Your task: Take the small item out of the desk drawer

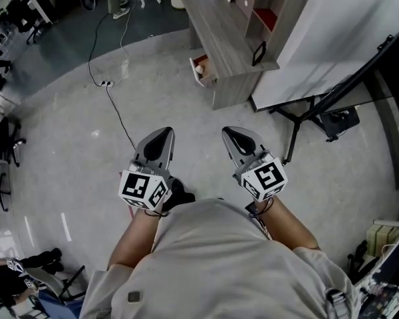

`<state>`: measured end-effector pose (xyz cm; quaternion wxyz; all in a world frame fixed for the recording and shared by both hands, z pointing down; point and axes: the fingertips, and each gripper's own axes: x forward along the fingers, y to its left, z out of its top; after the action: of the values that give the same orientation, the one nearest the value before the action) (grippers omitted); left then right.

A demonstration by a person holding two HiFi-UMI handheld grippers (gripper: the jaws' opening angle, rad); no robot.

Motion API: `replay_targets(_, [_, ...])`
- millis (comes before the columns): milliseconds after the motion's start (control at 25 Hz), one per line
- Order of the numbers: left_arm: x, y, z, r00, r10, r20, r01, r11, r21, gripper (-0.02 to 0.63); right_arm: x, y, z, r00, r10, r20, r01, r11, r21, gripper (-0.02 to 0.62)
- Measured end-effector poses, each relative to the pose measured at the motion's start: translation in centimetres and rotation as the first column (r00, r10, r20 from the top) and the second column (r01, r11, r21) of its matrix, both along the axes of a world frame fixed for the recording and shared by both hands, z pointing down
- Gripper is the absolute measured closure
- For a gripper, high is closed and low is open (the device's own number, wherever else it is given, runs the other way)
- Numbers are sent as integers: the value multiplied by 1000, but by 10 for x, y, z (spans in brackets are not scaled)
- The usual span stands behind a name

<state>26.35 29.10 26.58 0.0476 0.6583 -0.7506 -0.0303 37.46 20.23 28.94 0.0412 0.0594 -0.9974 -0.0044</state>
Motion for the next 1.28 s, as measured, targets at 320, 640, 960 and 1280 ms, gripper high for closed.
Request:
replay_targets(320, [-106,19,2,1000,10,-9,-10,1000,-1,591,-104,13,0,1000,14,-22,-14,1000,7,575])
replay_targets(640, [-185,44,5,999,20,-28,-20,1000,-10,591,-181,24,1,998,41,-47,-40,999,6,574])
replay_targets(960, [-220,45,12,999,25,-47,-27,999,-21,591,-217,27,13,996,31,-79,-31,1000,-1,574])
replay_targets(1280, [-244,22,16,999,6,-36,-7,999,-40,591,-240,-9,22,997,30,-69,-31,999,-21,574])
